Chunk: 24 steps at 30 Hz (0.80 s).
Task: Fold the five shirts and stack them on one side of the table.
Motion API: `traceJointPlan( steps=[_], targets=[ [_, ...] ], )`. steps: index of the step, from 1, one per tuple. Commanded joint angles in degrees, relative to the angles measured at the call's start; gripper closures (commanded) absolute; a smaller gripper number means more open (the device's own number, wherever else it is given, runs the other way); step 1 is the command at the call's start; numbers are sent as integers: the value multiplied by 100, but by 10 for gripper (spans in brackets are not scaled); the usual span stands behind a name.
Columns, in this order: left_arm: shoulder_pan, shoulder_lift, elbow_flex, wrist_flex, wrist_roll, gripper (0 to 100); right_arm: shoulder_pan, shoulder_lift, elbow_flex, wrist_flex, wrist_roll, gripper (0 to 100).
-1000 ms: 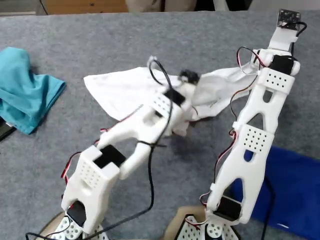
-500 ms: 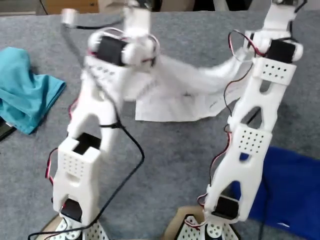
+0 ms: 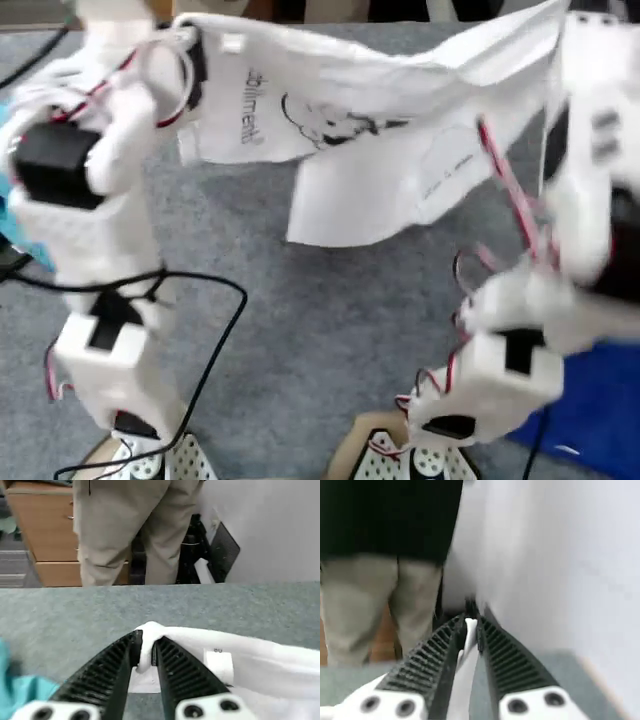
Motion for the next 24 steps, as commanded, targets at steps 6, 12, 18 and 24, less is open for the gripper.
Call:
traceJointPlan(
  steps=[6, 12, 18, 24],
  targets=[
    [-1011, -2914, 3578, 70, -651, 980, -1297, -1121, 198, 914, 492, 991],
    [-1099, -5068, 6057, 53, -1090, 980, -1270, -2299, 2800, 932, 501, 992],
    [-1134, -6554, 7499, -527, -835, 980, -1270, -3389, 4971, 932, 519, 992],
    [-1134, -6809, 7780, -862, -756, 980, -1191, -4286, 4567, 826, 598, 991]
  ],
)
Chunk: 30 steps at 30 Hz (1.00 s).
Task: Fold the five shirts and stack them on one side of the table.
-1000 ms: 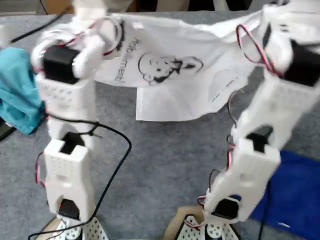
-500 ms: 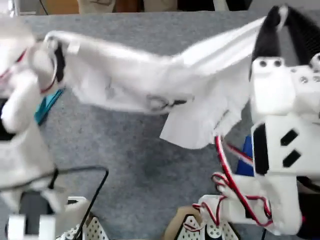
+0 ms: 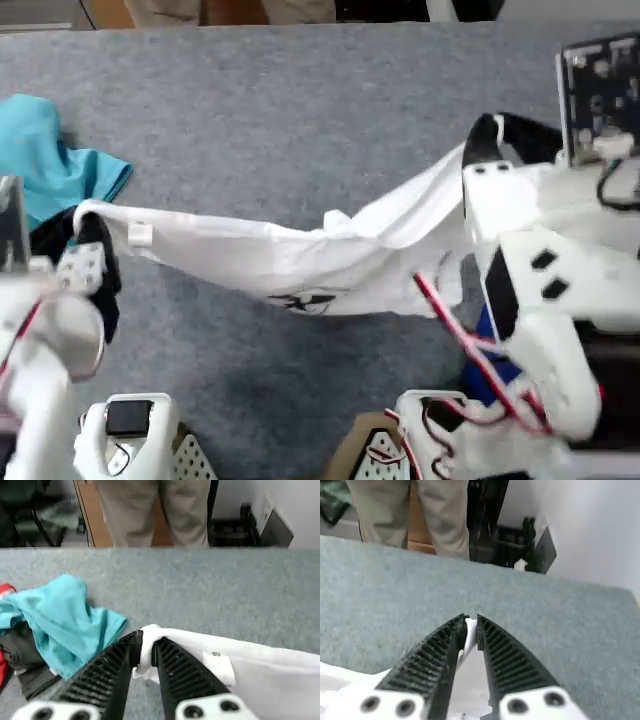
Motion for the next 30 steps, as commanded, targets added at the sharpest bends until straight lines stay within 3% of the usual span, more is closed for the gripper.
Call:
traceJointPlan(
  steps=[1, 8, 15, 21, 26, 30],
  targets=[
    [-35, 198, 18, -193, 79, 981, -22, -637, -831, -114, 299, 991],
    [-44, 1332, -1029, 264, 536, 981, -92, -400, -1191, -1029, 1169, 991],
    [-53, 1991, -2488, 712, 659, 981, -910, -391, -1270, -1952, 1960, 991],
    [-53, 1982, -2699, 712, 615, 981, -901, -444, -1332, -2268, 1987, 992],
    [-44, 1982, -2725, 703, 615, 981, -585, -444, -1112, -1495, 2057, 993],
    [-44, 1965, -2804, 703, 624, 981, -391, -444, -1262, -1538, 1732, 993]
  ],
)
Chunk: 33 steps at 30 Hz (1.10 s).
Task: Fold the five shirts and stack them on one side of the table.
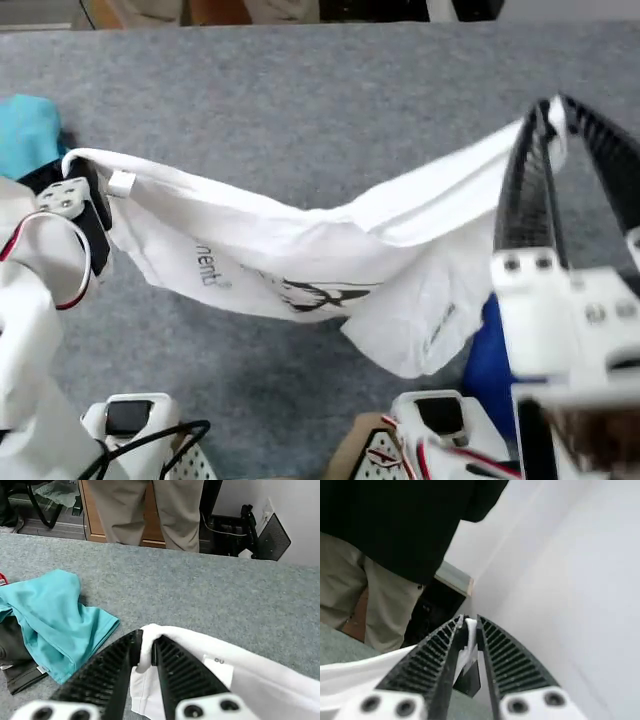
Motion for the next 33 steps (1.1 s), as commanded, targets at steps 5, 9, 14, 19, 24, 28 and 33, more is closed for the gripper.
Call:
traceJointPlan(
  steps=[5, 9, 14, 19, 24, 28, 33],
  targets=[
    [-35, -259, -1029, 44, 26, 981, 145, -75, -259, -536, -712, 993],
    [-35, -215, -1767, 35, 0, 981, 505, -40, -400, -1002, -1521, 993],
    [-35, -92, -2136, -185, 0, 981, 1121, -31, -154, -1187, -2488, 993],
    [-35, -101, -2268, -202, -202, 981, 1200, -31, 391, -1187, -2611, 993],
    [-26, -101, -2171, -149, -202, 981, 1209, -48, 620, -1064, -2567, 993],
    [-26, -101, -1811, -158, -202, 981, 1174, 92, 901, -985, -2523, 993],
    [-9, -84, -1231, -176, -229, 981, 1165, 593, 1279, -941, -2523, 993]
  ],
)
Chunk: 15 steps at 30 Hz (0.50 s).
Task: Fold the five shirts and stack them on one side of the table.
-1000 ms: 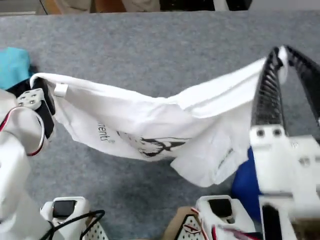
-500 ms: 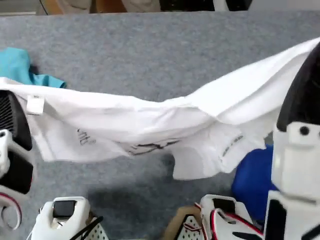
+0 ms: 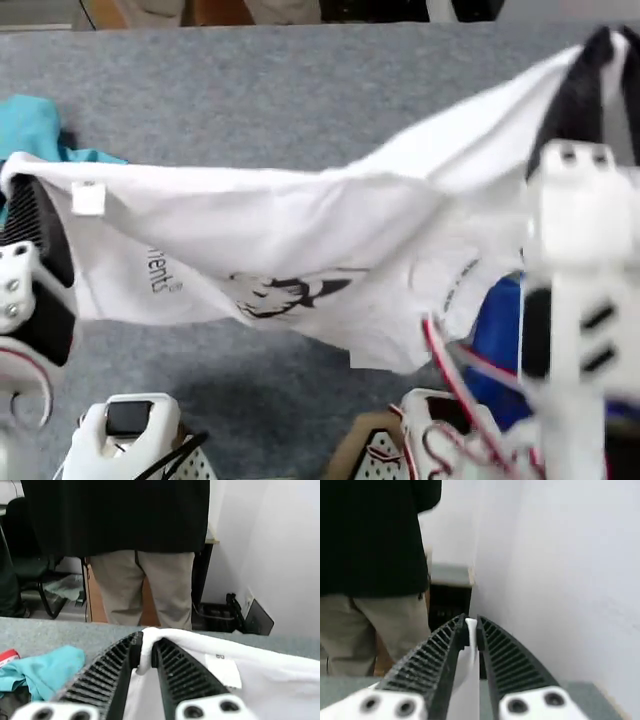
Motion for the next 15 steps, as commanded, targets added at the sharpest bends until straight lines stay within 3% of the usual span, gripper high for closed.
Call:
traceJointPlan(
  steps=[1, 9, 15],
  targets=[
    [9, 136, 545, -97, -70, 981, 40, 426, 207, 9, 35, 993],
    [-26, 101, 2400, -1108, -44, 981, -277, 1525, -22, -378, 0, 993],
    [9, 101, 2611, -1969, -44, 981, -400, 2202, -725, -1029, 35, 993]
  ],
)
